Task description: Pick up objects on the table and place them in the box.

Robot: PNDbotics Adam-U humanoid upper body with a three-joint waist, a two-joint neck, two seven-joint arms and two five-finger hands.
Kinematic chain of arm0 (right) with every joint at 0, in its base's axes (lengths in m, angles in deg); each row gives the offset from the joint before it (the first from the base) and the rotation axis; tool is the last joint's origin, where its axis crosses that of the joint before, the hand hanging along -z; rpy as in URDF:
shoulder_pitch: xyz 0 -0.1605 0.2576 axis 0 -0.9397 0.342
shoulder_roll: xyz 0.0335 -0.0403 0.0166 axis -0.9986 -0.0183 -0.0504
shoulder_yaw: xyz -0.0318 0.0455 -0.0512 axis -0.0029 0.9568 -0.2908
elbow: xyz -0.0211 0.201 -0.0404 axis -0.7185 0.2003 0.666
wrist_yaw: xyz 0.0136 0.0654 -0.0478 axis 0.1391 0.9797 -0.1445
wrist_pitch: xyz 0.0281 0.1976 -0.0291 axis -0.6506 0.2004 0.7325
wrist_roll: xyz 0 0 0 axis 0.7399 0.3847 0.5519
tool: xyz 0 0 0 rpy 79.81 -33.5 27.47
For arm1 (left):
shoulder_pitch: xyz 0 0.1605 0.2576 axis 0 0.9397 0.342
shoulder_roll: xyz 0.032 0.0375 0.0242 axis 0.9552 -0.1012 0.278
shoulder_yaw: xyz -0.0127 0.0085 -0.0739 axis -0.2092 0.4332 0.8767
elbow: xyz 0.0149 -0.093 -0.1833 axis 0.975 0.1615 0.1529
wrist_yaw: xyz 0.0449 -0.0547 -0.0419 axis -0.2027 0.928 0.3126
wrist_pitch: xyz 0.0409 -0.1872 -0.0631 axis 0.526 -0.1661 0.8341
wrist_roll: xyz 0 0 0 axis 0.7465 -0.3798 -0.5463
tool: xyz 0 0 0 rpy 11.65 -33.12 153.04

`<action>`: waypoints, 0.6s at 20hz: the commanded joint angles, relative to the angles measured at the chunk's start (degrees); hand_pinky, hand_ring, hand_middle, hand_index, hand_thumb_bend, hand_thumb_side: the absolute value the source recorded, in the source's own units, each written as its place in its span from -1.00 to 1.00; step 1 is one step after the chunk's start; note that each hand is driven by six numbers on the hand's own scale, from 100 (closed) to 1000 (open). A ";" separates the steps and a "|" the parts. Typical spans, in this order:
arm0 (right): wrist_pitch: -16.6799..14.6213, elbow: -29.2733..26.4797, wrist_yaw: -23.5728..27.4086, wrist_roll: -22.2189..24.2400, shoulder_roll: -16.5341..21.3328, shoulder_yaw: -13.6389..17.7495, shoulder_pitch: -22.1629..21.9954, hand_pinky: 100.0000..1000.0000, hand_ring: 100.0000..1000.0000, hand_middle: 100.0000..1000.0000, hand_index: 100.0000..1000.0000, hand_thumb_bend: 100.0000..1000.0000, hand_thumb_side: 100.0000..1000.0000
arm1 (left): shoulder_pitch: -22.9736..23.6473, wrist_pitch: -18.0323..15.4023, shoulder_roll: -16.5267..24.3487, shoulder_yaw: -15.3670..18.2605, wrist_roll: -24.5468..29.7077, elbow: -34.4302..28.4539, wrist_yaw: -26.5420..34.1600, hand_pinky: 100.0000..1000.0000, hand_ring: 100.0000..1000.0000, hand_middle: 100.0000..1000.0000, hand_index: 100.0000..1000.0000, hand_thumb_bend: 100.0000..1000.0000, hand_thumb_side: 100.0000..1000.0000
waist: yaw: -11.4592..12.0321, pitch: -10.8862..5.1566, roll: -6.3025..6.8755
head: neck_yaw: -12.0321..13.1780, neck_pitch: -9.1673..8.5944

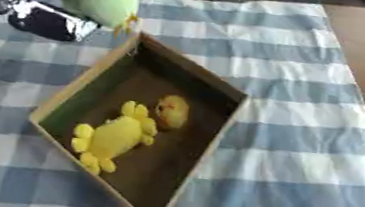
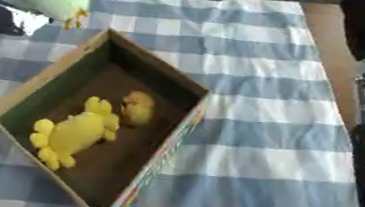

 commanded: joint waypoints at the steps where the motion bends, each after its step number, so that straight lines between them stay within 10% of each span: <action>1: 0.36 -1.57 0.42 -0.09 0.44 -0.04 1.05 0.66 0.51 0.28 0.65 -1.00 0.70 | -0.36 1.50 -0.45 -2.51 2.04 -2.76 -0.25 -0.32 -0.03 -0.15 0.23 -1.00 -0.66 | -0.07 -1.63 -0.05 | 0.27 0.24; 12: 1.00 -2.07 0.59 0.02 0.12 -0.24 1.08 0.66 0.51 0.28 0.65 -1.00 0.69 | 2.17 0.26 -1.71 -8.51 8.83 -0.78 -4.70 -0.11 0.20 0.07 0.43 -1.00 -0.62 | -0.20 -1.62 0.49 | 0.76 -0.31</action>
